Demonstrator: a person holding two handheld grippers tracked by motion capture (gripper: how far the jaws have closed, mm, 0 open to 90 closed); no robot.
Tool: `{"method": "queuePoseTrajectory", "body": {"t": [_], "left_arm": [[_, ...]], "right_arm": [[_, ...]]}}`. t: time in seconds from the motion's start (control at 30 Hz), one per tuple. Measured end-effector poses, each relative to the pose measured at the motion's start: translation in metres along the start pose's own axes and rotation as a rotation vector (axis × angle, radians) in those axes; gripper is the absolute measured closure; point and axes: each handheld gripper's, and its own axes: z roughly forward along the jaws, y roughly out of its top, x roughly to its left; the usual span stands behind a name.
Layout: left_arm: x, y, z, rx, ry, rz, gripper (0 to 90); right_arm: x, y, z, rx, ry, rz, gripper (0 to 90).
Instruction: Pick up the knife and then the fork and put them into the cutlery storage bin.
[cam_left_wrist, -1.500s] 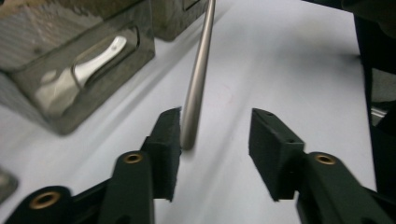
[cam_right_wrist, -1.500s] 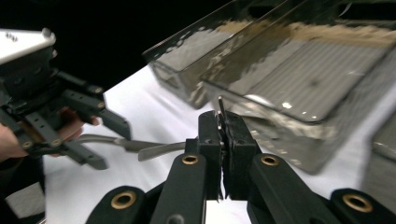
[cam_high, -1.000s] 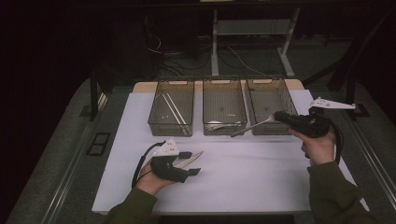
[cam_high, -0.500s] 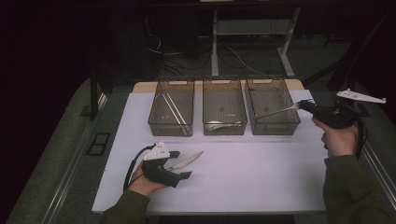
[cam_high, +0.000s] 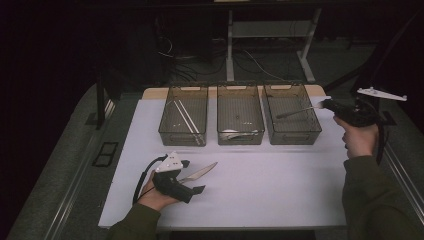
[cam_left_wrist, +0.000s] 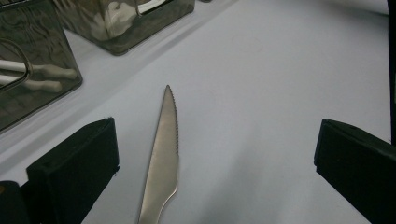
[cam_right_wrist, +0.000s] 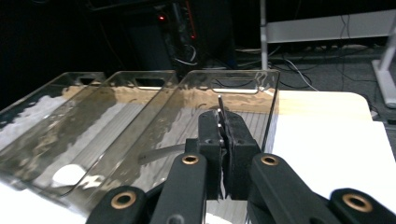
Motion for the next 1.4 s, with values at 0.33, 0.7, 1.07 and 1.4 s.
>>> {"method": "queuePoseTrajectory", "body": {"t": [0.33, 0.7, 1.07, 1.4], "left_arm": [[-0.001, 0.001, 0.003, 0.003, -0.009, 0.006, 0.0], [-0.001, 0.002, 0.002, 0.001, -0.024, 0.011, 0.0], [-0.001, 0.002, 0.002, 0.004, -0.022, 0.014, 0.0], [-0.001, 0.002, 0.002, 0.004, -0.018, 0.009, 0.0]], "right_arm": [[0.001, 0.009, 0.047, 0.047, -0.088, 0.008, 86.9], [0.013, 0.008, 0.082, 0.097, -0.137, -0.037, 86.9], [0.014, 0.002, 0.082, 0.153, -0.115, -0.055, 86.4], [0.002, -0.014, 0.065, 0.22, -0.058, -0.055, 84.6]]}}
